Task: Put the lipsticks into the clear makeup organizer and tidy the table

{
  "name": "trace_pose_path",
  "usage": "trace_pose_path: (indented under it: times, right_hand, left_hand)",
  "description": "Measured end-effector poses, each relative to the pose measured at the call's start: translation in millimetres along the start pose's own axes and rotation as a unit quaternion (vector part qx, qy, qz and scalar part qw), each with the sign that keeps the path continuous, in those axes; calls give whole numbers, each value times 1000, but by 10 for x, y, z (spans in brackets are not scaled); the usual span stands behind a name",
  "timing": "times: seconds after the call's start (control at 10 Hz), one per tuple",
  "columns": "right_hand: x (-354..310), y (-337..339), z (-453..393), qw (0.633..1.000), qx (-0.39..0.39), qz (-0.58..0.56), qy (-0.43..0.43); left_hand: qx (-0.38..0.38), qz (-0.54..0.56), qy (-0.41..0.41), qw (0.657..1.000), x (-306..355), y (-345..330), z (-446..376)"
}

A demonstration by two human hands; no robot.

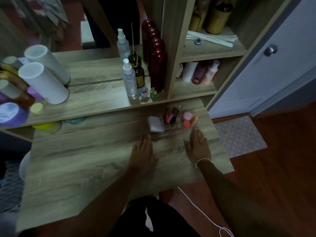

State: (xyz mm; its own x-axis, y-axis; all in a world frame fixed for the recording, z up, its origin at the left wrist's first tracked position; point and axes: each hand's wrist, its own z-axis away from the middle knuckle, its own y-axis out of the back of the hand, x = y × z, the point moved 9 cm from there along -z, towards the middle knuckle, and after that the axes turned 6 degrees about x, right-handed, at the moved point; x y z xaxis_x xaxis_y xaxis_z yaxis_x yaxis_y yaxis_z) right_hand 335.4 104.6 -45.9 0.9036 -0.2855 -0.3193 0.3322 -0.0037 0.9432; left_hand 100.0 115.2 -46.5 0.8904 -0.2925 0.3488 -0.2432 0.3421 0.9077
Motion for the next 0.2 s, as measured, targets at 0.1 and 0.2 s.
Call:
trace_pose_path:
  times: [0.1,0.2]
  right_hand:
    - [-98,34,138,1000,7,-9,-1]
    - [-182,107,282,999,20,-20,-18]
  left_hand:
    - [1,-5,-10,1000,19,63,88]
    - [15,-15,-42,999,79,122,170]
